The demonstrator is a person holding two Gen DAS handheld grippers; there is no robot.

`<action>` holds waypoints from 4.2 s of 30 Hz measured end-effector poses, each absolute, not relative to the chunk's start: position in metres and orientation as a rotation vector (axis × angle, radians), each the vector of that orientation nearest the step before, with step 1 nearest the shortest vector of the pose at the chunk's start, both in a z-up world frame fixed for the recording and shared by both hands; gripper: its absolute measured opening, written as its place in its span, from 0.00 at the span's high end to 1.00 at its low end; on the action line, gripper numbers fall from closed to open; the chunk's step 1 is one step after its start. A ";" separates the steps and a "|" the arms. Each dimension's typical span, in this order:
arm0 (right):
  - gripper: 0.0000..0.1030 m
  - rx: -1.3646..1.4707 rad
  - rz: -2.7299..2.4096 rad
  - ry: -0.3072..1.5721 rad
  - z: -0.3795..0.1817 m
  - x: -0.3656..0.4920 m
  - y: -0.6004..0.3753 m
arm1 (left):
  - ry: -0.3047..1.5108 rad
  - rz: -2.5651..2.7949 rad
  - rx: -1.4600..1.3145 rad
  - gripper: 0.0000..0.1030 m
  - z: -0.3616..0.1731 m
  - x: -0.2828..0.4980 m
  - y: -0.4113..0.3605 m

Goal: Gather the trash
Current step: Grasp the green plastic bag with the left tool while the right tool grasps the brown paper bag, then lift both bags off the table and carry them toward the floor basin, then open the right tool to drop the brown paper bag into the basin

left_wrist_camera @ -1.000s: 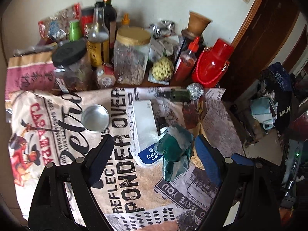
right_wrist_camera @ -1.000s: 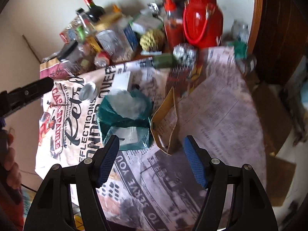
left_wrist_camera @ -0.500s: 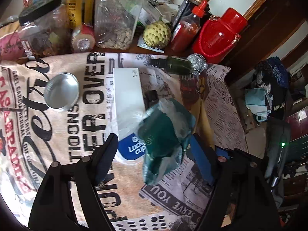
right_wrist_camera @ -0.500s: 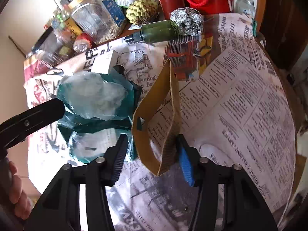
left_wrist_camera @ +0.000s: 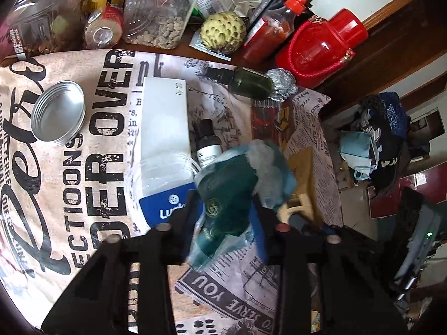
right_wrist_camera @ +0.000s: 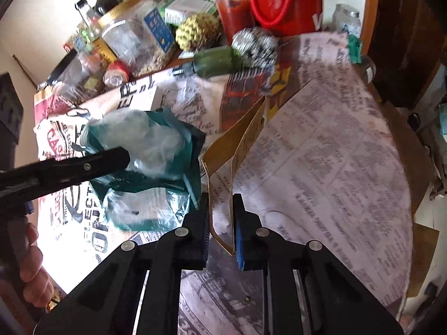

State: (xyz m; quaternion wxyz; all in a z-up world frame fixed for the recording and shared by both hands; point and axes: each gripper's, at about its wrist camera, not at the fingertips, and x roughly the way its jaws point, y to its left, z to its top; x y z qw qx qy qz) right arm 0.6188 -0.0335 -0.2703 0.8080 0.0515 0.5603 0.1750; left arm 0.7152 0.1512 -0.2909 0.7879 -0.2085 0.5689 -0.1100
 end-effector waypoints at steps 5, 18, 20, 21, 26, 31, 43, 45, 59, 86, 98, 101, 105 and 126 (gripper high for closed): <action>0.87 0.103 0.365 1.155 -0.248 0.607 -0.049 | 1.175 -0.249 -0.402 0.76 -0.265 0.707 0.136; 0.87 0.076 0.412 0.947 -0.164 0.566 -0.094 | 0.944 -0.164 -0.317 0.77 -0.161 0.646 0.099; 0.87 0.054 0.437 0.908 -0.150 0.555 -0.103 | 0.901 -0.130 -0.328 0.77 -0.146 0.627 0.095; 0.87 0.050 0.450 0.896 -0.144 0.552 -0.107 | 0.873 -0.110 -0.342 0.77 -0.137 0.614 0.094; 0.87 0.021 0.515 0.820 -0.114 0.525 -0.126 | 0.764 -0.023 -0.363 0.77 -0.104 0.560 0.090; 0.87 0.024 0.555 0.757 -0.091 0.495 -0.135 | 0.694 0.040 -0.336 0.77 -0.075 0.508 0.082; 0.87 0.026 0.563 0.665 -0.055 0.406 -0.132 | 0.623 0.031 -0.286 0.77 -0.047 0.408 0.086; 0.87 0.025 0.553 0.656 -0.055 0.386 -0.128 | 0.618 0.019 -0.275 0.77 -0.046 0.391 0.088; 0.87 0.036 0.492 0.737 -0.071 0.255 -0.089 | 0.691 -0.058 -0.234 0.77 -0.061 0.256 0.111; 0.87 -0.041 0.536 1.134 -0.271 0.258 -0.079 | 1.118 0.018 -0.297 0.77 -0.290 0.266 0.093; 0.87 -0.046 0.561 1.309 -0.449 0.287 -0.082 | 1.324 0.079 -0.357 0.77 -0.493 0.286 0.077; 0.87 -0.033 0.549 1.353 -0.494 0.290 -0.084 | 1.360 0.101 -0.361 0.77 -0.542 0.288 0.079; 0.87 -0.037 0.546 1.381 -0.547 0.298 -0.081 | 1.387 0.131 -0.373 0.77 -0.601 0.290 0.085; 0.62 -0.089 0.532 1.417 -0.650 0.317 -0.072 | 1.430 0.162 -0.444 0.76 -0.728 0.317 0.090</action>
